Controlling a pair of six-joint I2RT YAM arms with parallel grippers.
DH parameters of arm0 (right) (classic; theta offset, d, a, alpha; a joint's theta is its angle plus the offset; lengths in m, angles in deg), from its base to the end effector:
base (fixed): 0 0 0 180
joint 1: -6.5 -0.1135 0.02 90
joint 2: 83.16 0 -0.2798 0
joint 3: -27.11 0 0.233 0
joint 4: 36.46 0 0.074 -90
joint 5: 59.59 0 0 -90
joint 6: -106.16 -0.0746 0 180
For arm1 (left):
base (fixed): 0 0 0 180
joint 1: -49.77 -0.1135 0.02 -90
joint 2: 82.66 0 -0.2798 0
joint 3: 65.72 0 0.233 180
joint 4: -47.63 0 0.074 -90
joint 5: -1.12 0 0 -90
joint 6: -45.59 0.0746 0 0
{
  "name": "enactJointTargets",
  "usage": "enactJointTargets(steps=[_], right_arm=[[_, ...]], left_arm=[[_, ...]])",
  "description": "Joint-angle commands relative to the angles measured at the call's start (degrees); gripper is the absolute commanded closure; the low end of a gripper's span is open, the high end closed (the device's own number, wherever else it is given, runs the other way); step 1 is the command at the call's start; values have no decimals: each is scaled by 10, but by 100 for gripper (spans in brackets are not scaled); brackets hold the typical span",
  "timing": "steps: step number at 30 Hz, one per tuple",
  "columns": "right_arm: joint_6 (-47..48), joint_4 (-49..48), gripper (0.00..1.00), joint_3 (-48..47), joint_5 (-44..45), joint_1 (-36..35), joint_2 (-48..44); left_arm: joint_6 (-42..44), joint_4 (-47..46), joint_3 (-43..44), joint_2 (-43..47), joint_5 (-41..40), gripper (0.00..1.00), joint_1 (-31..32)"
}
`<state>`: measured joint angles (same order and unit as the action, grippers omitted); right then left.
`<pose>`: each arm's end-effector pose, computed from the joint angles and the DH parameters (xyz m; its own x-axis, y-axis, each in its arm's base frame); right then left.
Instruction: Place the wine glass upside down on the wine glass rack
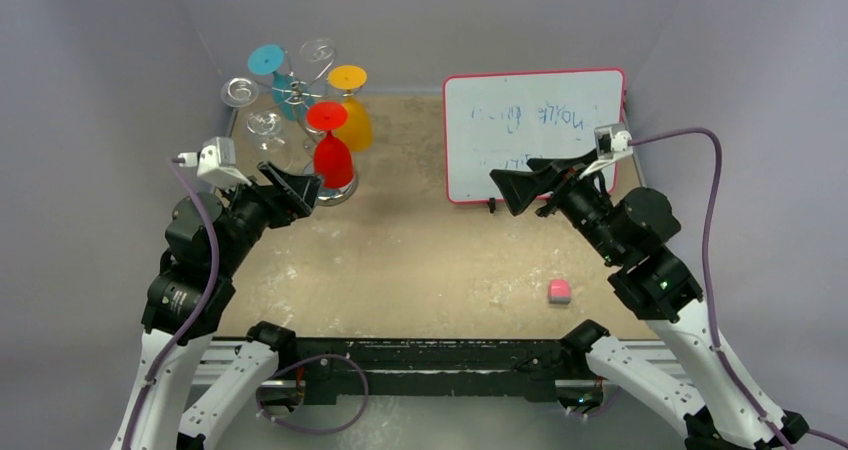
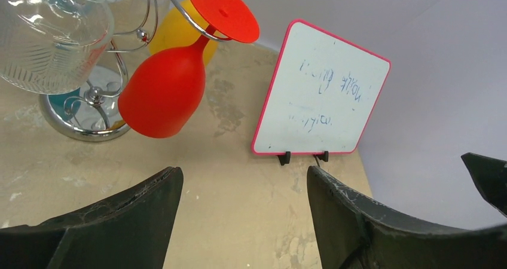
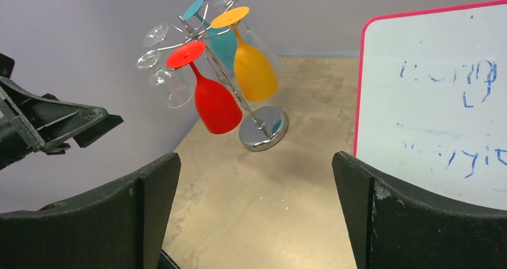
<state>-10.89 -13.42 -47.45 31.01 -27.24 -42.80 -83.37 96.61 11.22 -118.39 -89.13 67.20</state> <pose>0.1213 0.0800 0.4544 -0.1053 0.4765 -0.8728 -0.5602 0.6968 0.4480 0.1102 -0.0343 0.4103 -0.2860 -0.5692 -0.7708 0.1486 0.7683 -0.6225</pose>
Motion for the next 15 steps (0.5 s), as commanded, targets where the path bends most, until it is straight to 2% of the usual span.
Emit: enactJointTargets(steps=[1,15], right_arm=[[-8,-10,0,-7,11,-1,1],[-10,-14,0,-9,2,-1,8]], left_arm=[[-7,-15,0,7,-2,25,1],[-24,-24,-2,25,-21,22,1]])
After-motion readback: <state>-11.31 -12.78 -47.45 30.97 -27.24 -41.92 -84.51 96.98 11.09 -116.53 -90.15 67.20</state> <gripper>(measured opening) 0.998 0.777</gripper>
